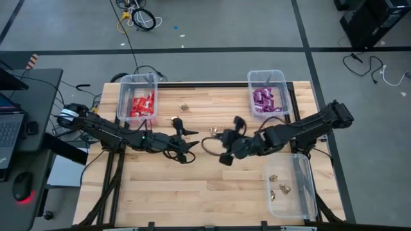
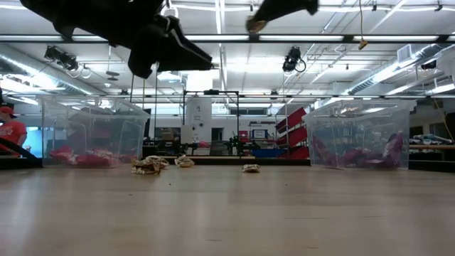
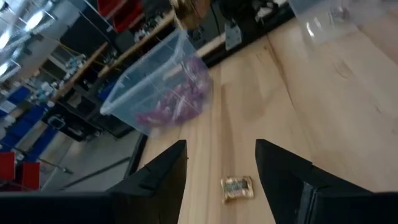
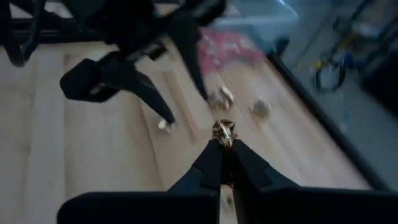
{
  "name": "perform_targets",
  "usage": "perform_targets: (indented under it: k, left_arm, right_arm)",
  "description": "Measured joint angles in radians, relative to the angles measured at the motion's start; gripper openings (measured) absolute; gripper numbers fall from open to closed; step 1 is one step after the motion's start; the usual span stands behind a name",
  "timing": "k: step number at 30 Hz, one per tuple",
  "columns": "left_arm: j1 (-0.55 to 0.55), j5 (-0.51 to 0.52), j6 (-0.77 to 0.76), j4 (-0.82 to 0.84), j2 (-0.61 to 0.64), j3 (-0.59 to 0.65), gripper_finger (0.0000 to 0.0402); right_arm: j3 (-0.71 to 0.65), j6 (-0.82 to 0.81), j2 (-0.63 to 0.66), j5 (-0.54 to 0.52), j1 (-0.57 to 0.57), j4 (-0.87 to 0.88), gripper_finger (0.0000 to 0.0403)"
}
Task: Sort candy
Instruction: Put the yellow candy into the bottom right transparent bin
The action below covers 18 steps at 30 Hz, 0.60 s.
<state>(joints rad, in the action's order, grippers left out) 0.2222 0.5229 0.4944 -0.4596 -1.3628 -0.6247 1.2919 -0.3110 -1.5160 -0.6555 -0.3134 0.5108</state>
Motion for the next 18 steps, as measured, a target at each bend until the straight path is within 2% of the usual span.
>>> perform_targets:
  k: [6,12,18]
  left_arm:
    - [0.000,0.003,-0.008,0.045,0.000,0.000,0.0193]
    - [0.000,0.003,-0.006,0.050,0.000,0.000,0.0193]
    - [0.000,0.003,-0.006,0.059,0.000,0.000,0.0193]
  right_arm:
    - [0.000,-0.228,0.127,0.153,0.001,0.243,0.0014]
    - [0.000,-0.429,0.234,0.430,-0.015,0.469,0.0013]
    - [0.001,-0.707,0.326,0.680,-0.083,0.559,0.0013]
